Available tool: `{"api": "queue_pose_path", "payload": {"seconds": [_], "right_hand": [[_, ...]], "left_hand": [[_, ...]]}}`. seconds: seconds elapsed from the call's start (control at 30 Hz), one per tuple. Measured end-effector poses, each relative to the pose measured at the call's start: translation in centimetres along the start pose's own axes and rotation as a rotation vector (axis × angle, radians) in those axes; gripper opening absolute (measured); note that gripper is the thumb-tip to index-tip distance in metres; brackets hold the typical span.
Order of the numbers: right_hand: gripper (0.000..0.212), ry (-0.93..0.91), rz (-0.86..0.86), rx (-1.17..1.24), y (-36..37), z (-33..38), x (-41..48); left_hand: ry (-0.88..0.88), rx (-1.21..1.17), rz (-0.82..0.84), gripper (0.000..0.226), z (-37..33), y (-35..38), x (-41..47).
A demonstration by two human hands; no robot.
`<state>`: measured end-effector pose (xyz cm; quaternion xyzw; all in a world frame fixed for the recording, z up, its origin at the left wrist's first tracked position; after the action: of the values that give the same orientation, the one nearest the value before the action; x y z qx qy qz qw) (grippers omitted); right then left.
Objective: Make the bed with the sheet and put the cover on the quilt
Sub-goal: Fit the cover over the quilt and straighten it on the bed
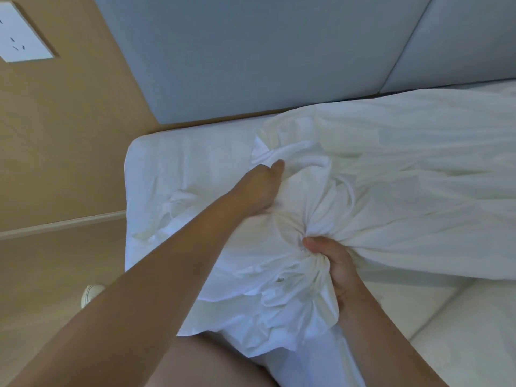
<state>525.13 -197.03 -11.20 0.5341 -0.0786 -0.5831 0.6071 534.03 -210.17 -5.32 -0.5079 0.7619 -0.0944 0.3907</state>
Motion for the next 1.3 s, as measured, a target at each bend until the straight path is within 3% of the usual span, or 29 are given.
{"api": "queue_pose_path", "payload": {"seconds": [0.1, 0.17, 0.2, 0.27, 0.43, 0.63, 0.77, 0.87, 0.97, 1.03, 1.13, 1.2, 1.23, 1.3], "right_hand": [[0.067, -0.031, -0.006, -0.014, 0.1, 0.1, 0.1], [0.068, -0.028, -0.002, -0.010, 0.1, 0.1, 0.1], [0.067, -0.025, 0.004, -0.013, 0.2, 0.1, 0.1], [0.064, -0.021, 0.010, -0.028, 0.3, 0.1, -0.1], [0.066, -0.014, 0.003, -0.037, 0.3, 0.2, -0.2], [0.076, -0.039, -0.039, -0.005, -0.1, -0.2, 0.2], [0.070, -0.039, -0.022, 0.016, 0.5, 0.0, 0.2], [0.064, -0.019, 0.020, -0.012, 0.9, 0.5, -0.4], [0.066, 0.044, 0.036, -0.034, 0.7, 0.2, -1.1], [0.069, 0.062, 0.027, -0.022, 0.4, 0.0, -1.2], [0.078, 0.032, 0.021, 0.039, 0.4, 0.0, -0.6], [0.088, 0.001, 0.020, 0.077, 0.6, 0.1, -0.2], [0.090, -0.001, 0.018, 0.091, 0.6, 0.1, 0.0], [0.091, 0.001, 0.005, 0.091, 0.8, 0.0, 0.3]], "left_hand": [[-0.123, 0.143, 0.306, 0.029, 1.7, -0.9, -1.1], [-0.245, 0.036, 0.577, 0.025, 2.5, -0.2, -2.1], [-0.265, -0.013, 0.634, 0.022, 2.8, 0.2, -2.3], [-0.211, 0.006, 0.585, 0.020, 3.1, 1.1, -1.6], [0.013, 0.117, 0.269, 0.025, 0.8, 1.7, 0.0], [-0.112, 0.085, 0.473, 0.021, 0.7, 2.8, -1.9], [0.005, 0.145, 0.222, 0.024, 0.7, 2.6, -1.1], [0.027, 0.056, -0.098, 0.025, 0.9, 2.1, -0.2], [-0.087, -0.006, -0.409, 0.025, 2.0, -0.2, 1.2], [-0.170, -0.110, -0.444, 0.027, 2.5, -1.1, 1.9], [-0.123, -0.154, -0.129, 0.023, 1.8, -0.2, 1.6], [-0.161, -0.353, 0.236, 0.015, 2.4, 0.4, 0.6], [-0.174, -0.395, 0.334, 0.019, 3.1, 0.5, 0.2], [-0.110, -0.268, 0.367, 0.027, 4.2, 0.4, 0.1]]}}
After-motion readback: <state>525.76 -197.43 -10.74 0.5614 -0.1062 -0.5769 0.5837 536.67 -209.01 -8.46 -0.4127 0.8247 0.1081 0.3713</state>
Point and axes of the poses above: each hand's wrist, its own x-axis towards the middle knuckle, its own y-axis out of the palm, z = x × y, the point moved 4 cm from there along x, towards the middle knuckle, and after that the axes turned 3 degrees about -y, right-handed, at the moved point
